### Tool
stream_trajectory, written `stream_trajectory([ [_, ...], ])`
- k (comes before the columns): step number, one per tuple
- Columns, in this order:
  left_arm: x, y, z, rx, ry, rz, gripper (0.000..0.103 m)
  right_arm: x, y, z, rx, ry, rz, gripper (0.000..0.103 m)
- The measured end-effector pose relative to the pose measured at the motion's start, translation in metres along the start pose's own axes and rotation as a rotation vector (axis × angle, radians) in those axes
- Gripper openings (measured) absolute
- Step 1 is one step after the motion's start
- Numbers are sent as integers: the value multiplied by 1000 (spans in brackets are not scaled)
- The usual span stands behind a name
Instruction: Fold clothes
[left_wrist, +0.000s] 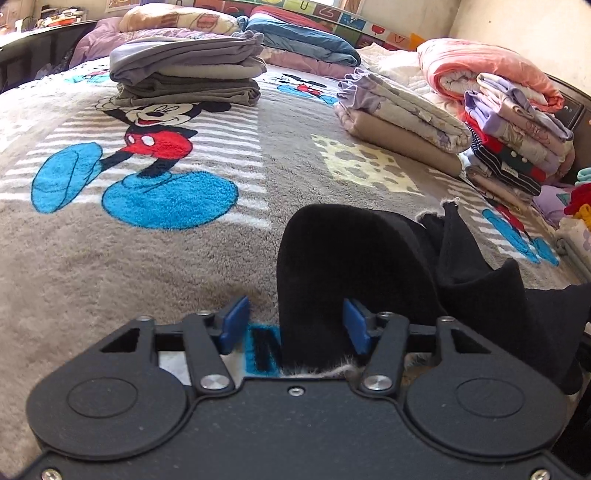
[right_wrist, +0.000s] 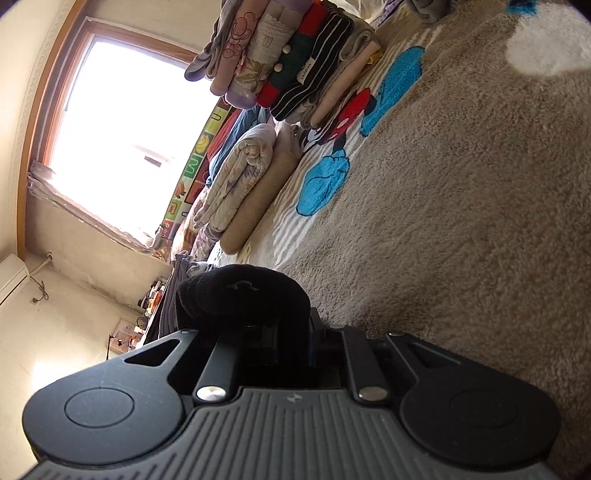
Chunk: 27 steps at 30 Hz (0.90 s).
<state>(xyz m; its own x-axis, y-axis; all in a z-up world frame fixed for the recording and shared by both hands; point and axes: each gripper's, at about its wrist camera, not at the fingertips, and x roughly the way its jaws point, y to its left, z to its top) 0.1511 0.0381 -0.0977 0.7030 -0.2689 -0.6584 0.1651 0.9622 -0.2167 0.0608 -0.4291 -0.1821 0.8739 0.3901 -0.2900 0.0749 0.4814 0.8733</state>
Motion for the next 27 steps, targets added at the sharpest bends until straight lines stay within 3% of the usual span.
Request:
stream_trajectory([
  [1,0,-1,4,20,1,1,3,1,1,2,-2,-1,-1,15],
  [3,0,-3,13,61,1,2,3,3,4,6,-15,0,-2,14],
  [13,-26,-34,29,684,-195,277,3,26,26,62,-6,-25,48,14],
  [19,-16,-47,-6,1190,-367,505,3,69,30,94,59,53,35,14],
  [21,-12,-44,-19,1308,-400,542,3,83,22,100,114,94,5,14],
  [27,-3,-18,-71,1566,-333,561,2,102,0,99,178,162,-87,19],
])
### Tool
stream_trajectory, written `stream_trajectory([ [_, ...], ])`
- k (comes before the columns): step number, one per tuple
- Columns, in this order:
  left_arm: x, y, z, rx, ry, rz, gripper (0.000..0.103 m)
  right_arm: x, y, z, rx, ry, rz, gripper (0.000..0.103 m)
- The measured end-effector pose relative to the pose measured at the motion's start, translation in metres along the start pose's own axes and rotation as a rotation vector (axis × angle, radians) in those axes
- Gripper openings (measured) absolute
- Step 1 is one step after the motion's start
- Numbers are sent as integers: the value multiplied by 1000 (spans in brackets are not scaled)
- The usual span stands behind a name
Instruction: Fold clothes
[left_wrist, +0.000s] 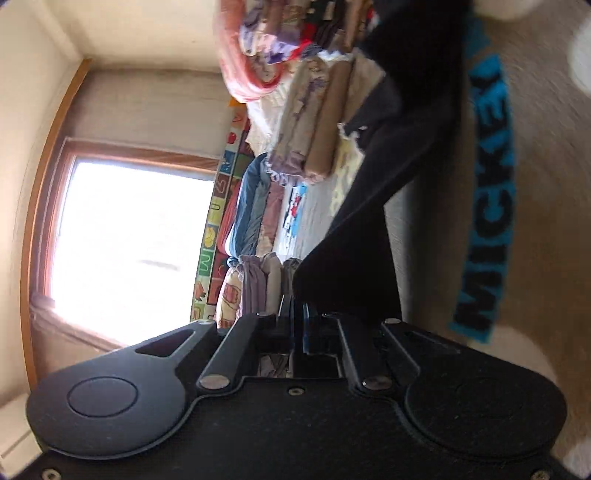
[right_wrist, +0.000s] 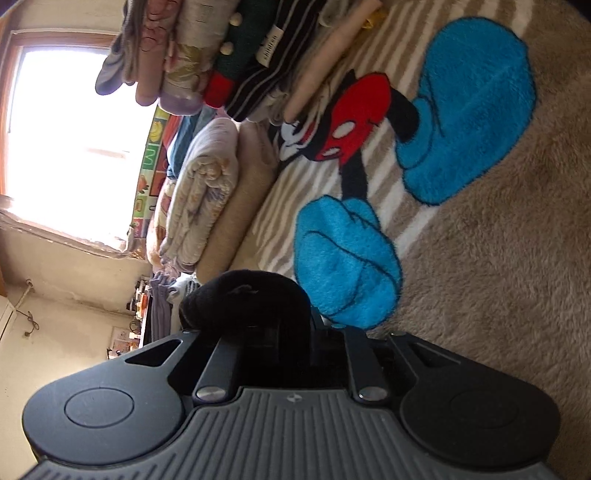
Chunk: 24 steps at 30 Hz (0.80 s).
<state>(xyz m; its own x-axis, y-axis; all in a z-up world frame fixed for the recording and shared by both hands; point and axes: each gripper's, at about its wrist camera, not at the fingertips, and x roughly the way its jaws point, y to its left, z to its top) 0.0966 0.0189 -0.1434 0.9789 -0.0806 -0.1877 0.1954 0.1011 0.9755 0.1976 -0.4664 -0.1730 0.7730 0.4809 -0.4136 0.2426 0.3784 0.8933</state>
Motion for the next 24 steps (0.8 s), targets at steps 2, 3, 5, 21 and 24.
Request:
stream_trajectory([
  [2,-5,-13,-8,53,8,-43,5,-3,-1,-4,-27,0,5,24],
  [3,-7,-8,-10,17,29,-65,8,-7,1,-8,-50,-2,8,30],
  [5,-9,8,-12,-81,77,-107,11,-15,3,-16,-96,-5,11,36],
  [21,30,107,-105,-2068,351,-564,50,-54,-7,-98,-113,-64,16,36],
  [24,37,92,-112,-2248,341,-575,50,-48,-10,-99,-99,-62,36,21],
])
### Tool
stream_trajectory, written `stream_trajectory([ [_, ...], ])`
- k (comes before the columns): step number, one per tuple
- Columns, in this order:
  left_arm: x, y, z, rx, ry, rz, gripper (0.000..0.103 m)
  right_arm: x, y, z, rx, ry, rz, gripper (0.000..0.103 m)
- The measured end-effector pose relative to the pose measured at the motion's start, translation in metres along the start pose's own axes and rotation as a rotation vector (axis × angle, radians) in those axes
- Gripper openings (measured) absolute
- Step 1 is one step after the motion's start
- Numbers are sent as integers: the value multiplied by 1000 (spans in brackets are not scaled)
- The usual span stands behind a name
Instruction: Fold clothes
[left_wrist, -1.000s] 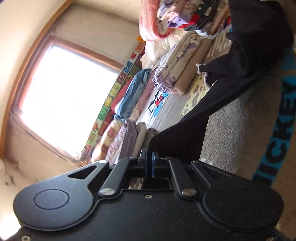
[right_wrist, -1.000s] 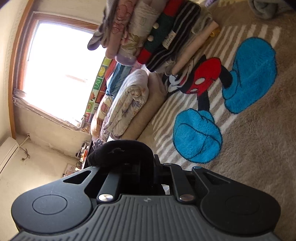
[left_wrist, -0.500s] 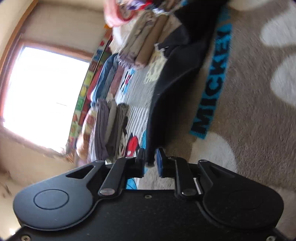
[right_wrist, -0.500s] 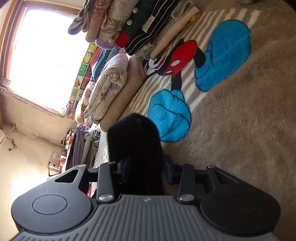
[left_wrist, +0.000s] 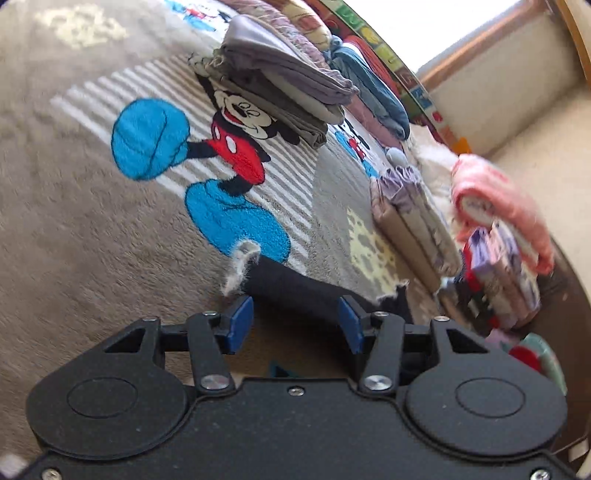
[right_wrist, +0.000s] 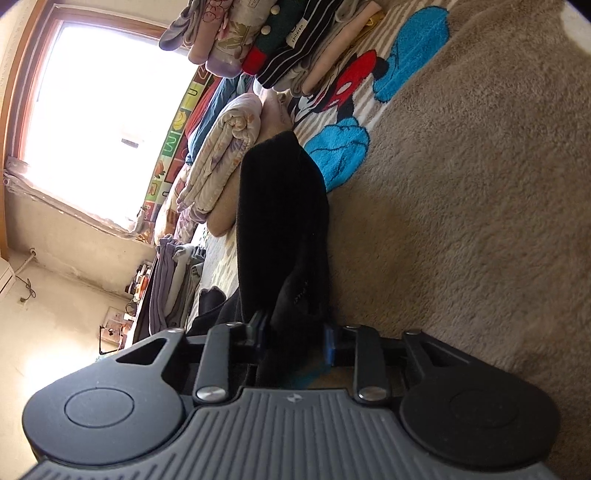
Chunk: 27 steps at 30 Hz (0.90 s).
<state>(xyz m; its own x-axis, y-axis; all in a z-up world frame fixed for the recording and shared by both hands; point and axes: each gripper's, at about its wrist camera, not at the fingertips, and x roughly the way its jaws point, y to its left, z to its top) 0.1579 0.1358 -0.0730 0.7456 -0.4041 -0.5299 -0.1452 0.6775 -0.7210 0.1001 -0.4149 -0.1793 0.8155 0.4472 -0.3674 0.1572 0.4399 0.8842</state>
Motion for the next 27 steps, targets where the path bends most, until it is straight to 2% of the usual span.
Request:
stream_trajectory([
  [1,3,5,1,-50,-7,-3,50,2,-2,0,9,0,8,20],
  [3,12,8,2,-77,-17,16,47,4,-3,1,27,-3,22,19],
  [5,21,11,4,-96,-26,38,5,2,-1,3,41,-5,38,19],
  [6,25,12,5,-105,-30,49,4,0,-1,4,52,-4,49,18],
  [8,19,3,5,-39,-58,56,3,-3,-2,6,75,-1,72,17],
  [11,-5,-20,0,143,-109,52,2,-12,1,5,106,9,112,16],
  [13,-24,-35,-8,291,-138,79,2,-18,3,3,126,18,137,16],
  [15,-41,-41,-19,399,-158,102,2,-25,1,-2,154,31,155,16],
  [16,-50,-38,-24,420,-157,107,2,-28,0,-5,171,38,162,16],
  [19,-70,-19,-38,424,-137,120,2,-38,-4,-19,193,80,134,16],
  [22,-82,5,-51,373,-99,143,3,-46,-13,-35,213,114,91,16],
  [25,-86,24,-64,320,-46,182,4,-56,-22,-45,235,110,64,16],
  [27,-88,35,-66,256,-22,177,8,-62,-24,-47,242,100,59,16],
])
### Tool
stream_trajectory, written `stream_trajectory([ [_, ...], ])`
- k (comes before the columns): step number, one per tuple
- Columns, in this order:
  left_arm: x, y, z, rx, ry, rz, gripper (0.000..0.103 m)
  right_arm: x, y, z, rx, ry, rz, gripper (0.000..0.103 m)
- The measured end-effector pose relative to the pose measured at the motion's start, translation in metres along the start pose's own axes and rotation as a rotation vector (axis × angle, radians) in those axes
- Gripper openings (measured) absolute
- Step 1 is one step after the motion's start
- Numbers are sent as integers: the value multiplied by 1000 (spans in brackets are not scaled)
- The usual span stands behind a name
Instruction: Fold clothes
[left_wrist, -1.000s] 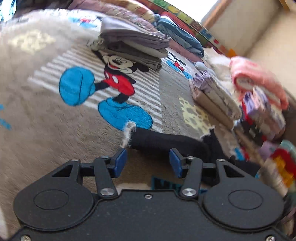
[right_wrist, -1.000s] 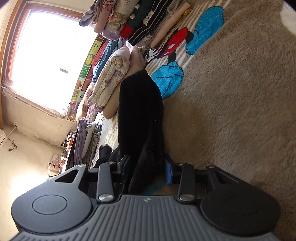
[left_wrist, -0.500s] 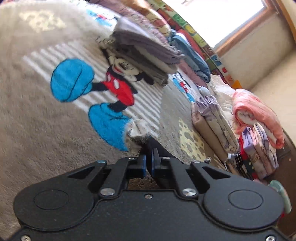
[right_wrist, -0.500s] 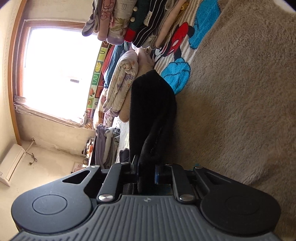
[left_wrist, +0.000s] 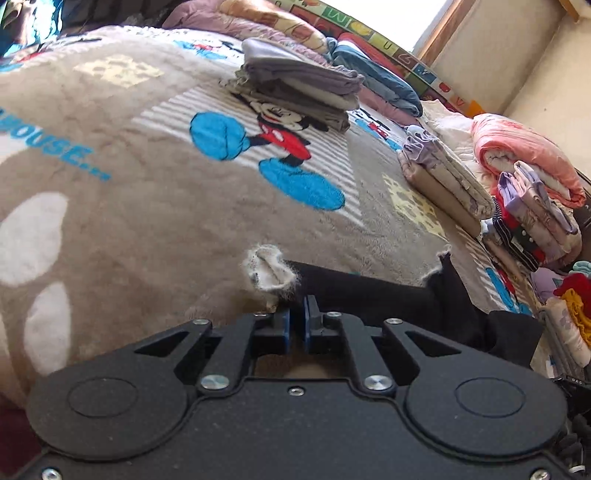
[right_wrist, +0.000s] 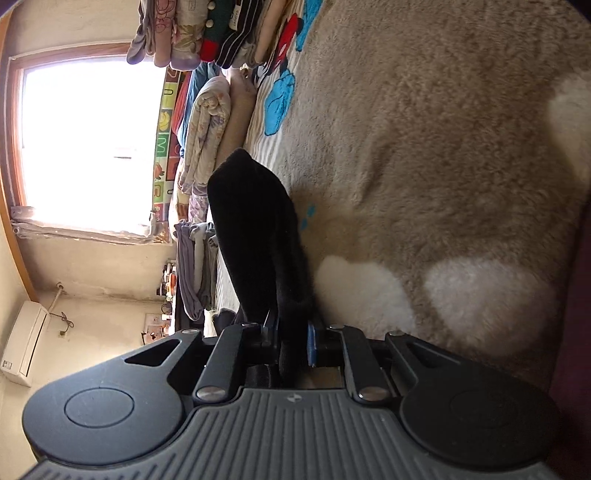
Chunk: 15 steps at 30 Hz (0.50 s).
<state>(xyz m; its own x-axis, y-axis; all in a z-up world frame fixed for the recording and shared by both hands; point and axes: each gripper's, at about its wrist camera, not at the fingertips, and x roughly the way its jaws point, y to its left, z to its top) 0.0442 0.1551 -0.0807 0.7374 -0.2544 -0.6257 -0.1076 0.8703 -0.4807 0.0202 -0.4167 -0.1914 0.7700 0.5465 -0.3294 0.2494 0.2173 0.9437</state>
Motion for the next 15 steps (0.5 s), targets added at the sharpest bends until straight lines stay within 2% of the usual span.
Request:
stream_trajectory([
  [1,-2,6,0,-43,0,-2,15,-2,1,0,-5,-5,0,16],
  [2,-4,12,3,-75,-8,-7,29,-3,4,-1,-25,-9,-3,16],
  [3,-5,17,6,-106,-18,-13,36,-3,8,-1,-50,-11,-3,16],
  [4,-7,23,9,-136,-28,-18,47,-2,11,-1,-73,-11,0,19],
  [6,-5,33,15,-187,-33,-32,47,2,20,-1,-139,-19,-16,21],
  [9,13,44,25,-262,27,-98,47,13,26,-3,-207,1,-49,38],
  [11,24,47,30,-286,64,-122,47,20,29,-6,-257,21,-71,37],
  [12,30,49,32,-297,83,-133,47,23,30,-8,-289,30,-83,36],
  [15,47,51,43,-335,150,-202,47,31,32,-12,-367,51,-106,12],
])
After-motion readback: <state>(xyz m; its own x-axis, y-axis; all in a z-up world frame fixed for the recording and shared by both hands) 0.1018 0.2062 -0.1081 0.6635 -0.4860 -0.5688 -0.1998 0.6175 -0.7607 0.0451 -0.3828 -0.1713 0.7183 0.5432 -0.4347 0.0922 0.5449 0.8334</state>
